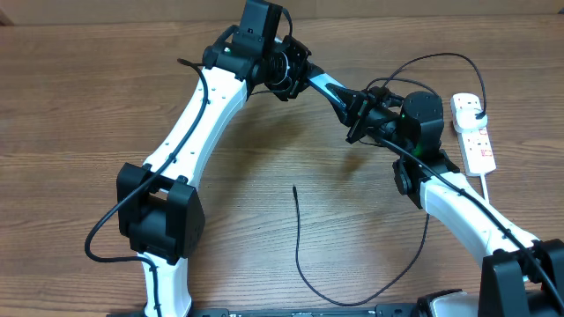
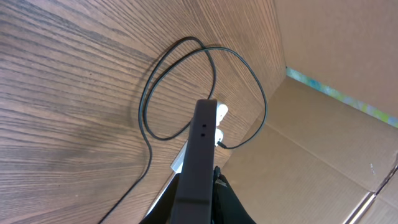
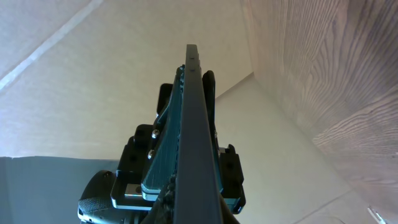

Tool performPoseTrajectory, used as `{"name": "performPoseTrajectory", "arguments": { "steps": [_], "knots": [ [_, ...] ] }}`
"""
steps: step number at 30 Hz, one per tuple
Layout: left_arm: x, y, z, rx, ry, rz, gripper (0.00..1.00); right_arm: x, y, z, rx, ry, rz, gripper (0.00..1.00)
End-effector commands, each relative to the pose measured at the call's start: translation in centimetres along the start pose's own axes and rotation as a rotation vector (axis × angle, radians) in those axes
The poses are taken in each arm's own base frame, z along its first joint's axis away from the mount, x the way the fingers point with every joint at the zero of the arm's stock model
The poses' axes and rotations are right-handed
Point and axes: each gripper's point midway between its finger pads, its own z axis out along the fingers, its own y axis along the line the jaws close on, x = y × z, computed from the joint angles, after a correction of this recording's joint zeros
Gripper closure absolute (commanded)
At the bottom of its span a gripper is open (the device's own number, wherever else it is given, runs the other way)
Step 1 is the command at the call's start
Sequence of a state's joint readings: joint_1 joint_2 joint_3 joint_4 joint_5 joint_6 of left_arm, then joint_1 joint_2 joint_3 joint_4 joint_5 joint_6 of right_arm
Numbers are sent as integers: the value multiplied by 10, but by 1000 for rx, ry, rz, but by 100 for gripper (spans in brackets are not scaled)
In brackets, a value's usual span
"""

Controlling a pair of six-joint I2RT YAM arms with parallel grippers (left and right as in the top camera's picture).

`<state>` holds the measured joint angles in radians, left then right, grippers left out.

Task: Plug charger to phone and switch on socket
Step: 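Move the left gripper to the phone's top edge and close it, then open the right gripper and withdraw it from the phone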

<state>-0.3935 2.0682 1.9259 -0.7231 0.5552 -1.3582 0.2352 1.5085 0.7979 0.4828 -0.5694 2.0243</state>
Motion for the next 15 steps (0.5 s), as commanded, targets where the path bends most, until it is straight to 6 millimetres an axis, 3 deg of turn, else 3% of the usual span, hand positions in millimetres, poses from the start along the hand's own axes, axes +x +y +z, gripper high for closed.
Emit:
{"name": "performPoseTrajectory", "arguments": {
  "steps": [1, 6, 10, 15],
  "knots": [
    [5, 1, -9, -22, -28, 11, 96, 17, 12, 0, -15, 59, 104, 96],
    [5, 2, -9, -25, -31, 12, 96, 17, 12, 0, -15, 59, 104, 96],
    [5, 2, -9, -25, -31, 15, 96, 17, 12, 0, -15, 59, 105, 71],
    [3, 2, -9, -24, -33, 17, 96, 17, 12, 0, -15, 59, 105, 61]
  ]
}}
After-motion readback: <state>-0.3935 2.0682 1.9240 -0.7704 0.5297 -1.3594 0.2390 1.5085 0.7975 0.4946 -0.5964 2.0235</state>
